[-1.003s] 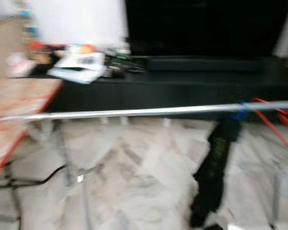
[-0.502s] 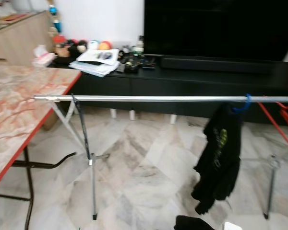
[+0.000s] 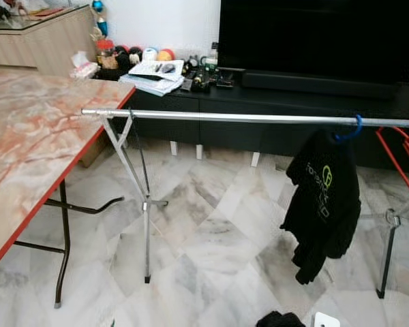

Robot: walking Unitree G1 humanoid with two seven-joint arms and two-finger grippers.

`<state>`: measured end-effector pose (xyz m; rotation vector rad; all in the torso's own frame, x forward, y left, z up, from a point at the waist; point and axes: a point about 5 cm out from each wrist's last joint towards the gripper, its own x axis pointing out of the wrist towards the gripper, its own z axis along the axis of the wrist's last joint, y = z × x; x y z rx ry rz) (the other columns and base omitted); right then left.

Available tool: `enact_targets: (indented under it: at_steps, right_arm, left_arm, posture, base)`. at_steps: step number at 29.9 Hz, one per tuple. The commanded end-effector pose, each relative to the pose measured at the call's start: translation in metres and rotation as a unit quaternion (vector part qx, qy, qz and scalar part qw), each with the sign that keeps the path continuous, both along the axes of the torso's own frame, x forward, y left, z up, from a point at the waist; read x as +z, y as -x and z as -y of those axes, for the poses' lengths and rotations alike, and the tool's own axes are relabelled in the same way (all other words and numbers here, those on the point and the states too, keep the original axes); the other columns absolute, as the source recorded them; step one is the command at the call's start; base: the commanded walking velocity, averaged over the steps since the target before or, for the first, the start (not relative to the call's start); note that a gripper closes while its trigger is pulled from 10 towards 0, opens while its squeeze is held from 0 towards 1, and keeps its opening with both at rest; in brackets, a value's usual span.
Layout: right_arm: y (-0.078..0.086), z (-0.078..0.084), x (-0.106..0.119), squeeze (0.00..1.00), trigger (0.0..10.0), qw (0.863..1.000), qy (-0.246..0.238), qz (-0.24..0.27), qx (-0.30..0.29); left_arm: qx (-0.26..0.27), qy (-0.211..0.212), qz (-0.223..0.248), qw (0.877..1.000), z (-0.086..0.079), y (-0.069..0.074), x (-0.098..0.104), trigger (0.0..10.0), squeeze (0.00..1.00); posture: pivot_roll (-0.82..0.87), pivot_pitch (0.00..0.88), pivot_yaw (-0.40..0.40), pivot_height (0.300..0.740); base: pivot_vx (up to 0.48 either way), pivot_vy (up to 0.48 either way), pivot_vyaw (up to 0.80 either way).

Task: Hang hanger

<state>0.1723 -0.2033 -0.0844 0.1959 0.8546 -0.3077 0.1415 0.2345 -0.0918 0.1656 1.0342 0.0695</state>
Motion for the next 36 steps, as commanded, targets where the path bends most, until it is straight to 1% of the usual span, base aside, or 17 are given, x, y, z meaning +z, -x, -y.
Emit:
enact_targets:
  at_steps: [1, 17, 28, 33, 34, 35, 36]
  right_arm:
    - [0.001, 0.001, 0.0, 0.0, 10.0, 1.0, 0.001, 0.0, -0.003]
    - [-0.002, 0.001, 0.001, 0.0, 10.0, 1.0, 0.0, 0.003, -0.001]
    - [-0.012, -0.003, 0.005, 0.0, 10.0, 1.0, -0.003, 0.019, 0.006]
    - [-0.019, -0.004, 0.009, 0.0, 10.0, 0.999, -0.005, 0.034, 0.01]
    - [-0.024, -0.005, 0.012, 0.0, 10.0, 0.999, -0.005, 0.043, 0.013]
    - [-0.028, -0.005, 0.014, 0.0, 10.0, 0.999, -0.005, 0.051, 0.016]
    - [-0.031, -0.005, 0.016, 0.0, 10.0, 0.998, -0.004, 0.057, 0.019]
  left_arm:
    - [0.001, -0.002, -0.03, 1.0, -0.002, 0.017, -0.006, 10.0, 0.0]
    - [0.002, -0.003, -0.03, 1.0, -0.001, 0.017, -0.006, 10.0, 0.0]
    - [0.0, -0.01, -0.022, 1.0, -0.002, 0.016, -0.005, 10.0, 0.0]
    - [-0.006, -0.016, -0.011, 1.0, -0.002, 0.014, -0.004, 10.0, 0.0]
    - [-0.025, -0.011, 0.048, 0.998, 0.008, -0.013, 0.005, 10.0, 0.0]
    - [-0.035, -0.01, 0.077, 0.996, 0.011, -0.024, 0.011, 10.0, 0.0]
    - [-0.038, -0.011, 0.084, 0.996, 0.011, -0.025, 0.011, 10.0, 0.0]
  posture:
    - [0.07, 0.056, 0.011, 0.74]
    - [0.07, 0.058, 0.008, 0.74]
    - [0.07, 0.054, 0.011, 0.74]
    - [0.07, 0.048, 0.012, 0.74]
    - [0.07, 0.047, 0.012, 0.74]
    - [0.07, 0.046, 0.012, 0.74]
    - [0.06, 0.045, 0.012, 0.74]
  base:
    - [-0.33, 0.0, 0.0]
    - [-0.337, 0.0, 0.0]
    - [-0.329, 0.0, 0.0]
    - [0.0, 0.0, 0.0]
    - [0.0, 0.0, 0.0]
    - [0.0, 0.0, 0.0]
    - [0.0, 0.0, 0.0]
